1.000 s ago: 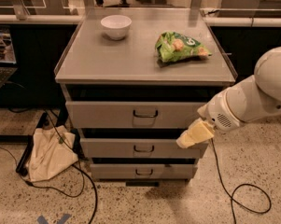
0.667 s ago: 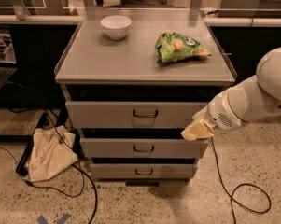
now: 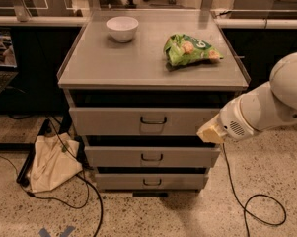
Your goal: Open bottom drawer
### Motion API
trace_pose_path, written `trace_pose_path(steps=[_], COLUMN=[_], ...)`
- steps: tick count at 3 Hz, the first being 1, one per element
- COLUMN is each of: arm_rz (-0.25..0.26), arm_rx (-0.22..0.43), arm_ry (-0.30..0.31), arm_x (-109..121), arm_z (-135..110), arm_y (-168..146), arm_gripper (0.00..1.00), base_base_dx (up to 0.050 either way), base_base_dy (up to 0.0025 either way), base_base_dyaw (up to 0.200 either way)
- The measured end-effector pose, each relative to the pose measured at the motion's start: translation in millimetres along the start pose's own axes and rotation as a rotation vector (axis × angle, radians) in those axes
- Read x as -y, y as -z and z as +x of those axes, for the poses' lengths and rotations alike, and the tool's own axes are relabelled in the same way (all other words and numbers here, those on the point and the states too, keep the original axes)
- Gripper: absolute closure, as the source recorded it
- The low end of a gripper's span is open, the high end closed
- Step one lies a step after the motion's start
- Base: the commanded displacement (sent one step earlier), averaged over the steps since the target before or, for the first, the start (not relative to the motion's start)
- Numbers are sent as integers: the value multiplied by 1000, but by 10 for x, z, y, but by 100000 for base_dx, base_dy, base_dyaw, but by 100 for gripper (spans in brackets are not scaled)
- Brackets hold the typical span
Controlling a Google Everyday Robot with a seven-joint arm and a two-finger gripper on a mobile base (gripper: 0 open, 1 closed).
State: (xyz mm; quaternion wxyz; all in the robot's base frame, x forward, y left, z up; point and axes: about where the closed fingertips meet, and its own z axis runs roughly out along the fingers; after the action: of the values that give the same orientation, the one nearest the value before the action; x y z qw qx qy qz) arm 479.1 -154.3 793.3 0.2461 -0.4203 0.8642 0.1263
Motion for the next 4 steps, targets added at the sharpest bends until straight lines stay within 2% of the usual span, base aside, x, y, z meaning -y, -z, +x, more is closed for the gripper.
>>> trace_pose_path(steps=[1, 2, 3, 4], arm_rz=[4, 32, 80, 110], arm_rx=[47, 132, 209, 284], arm_ry=[-99, -243, -362, -415], arm_x=[-55, 37, 160, 341], arm_z=[160, 422, 655, 841], arm_y=[-219, -560, -851, -1108], arm_gripper=[100, 100, 100, 100], base_base_dx=[0, 0, 0, 0], base_base_dy=[0, 0, 0, 0], base_base_dyaw=[0, 0, 0, 0])
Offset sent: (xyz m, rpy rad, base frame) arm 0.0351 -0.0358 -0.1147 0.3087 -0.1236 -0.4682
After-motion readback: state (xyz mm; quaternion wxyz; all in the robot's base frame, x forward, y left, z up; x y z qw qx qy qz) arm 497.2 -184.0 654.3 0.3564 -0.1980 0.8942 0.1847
